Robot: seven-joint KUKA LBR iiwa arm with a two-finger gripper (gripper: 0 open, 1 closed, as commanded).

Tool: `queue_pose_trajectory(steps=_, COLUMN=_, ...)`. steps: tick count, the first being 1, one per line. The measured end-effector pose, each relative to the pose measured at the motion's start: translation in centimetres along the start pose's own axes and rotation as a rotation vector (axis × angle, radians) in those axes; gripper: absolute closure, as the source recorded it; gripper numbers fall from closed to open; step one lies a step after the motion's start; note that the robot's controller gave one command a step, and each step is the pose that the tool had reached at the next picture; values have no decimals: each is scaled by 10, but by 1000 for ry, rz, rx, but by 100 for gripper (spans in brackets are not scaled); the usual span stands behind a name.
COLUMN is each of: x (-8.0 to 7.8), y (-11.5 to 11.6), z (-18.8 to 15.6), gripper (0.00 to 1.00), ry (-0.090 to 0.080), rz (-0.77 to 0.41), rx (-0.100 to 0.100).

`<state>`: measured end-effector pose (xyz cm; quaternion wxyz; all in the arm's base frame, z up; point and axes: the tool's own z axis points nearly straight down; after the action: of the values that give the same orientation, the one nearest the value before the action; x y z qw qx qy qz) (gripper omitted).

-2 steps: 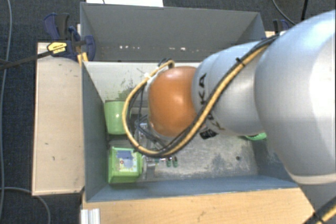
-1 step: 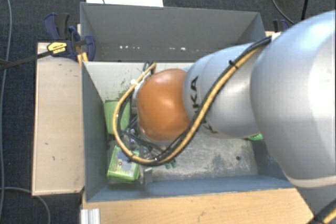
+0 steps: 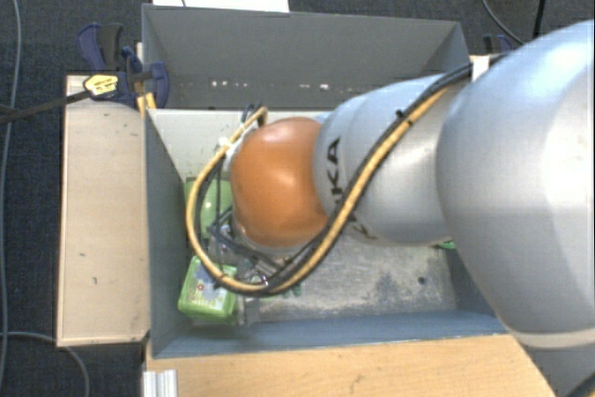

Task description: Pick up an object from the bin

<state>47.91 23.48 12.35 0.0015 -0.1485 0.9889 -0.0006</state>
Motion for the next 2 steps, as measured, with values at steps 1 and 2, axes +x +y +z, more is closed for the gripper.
queue_pose_trajectory(steps=1, x=-8, y=-3, z=50, gripper=0, ry=18, rz=-21, rx=38)
queue_pose_trajectory(steps=2, x=-6, y=-2, z=46, gripper=100, ry=27, rz=-12, rx=34)
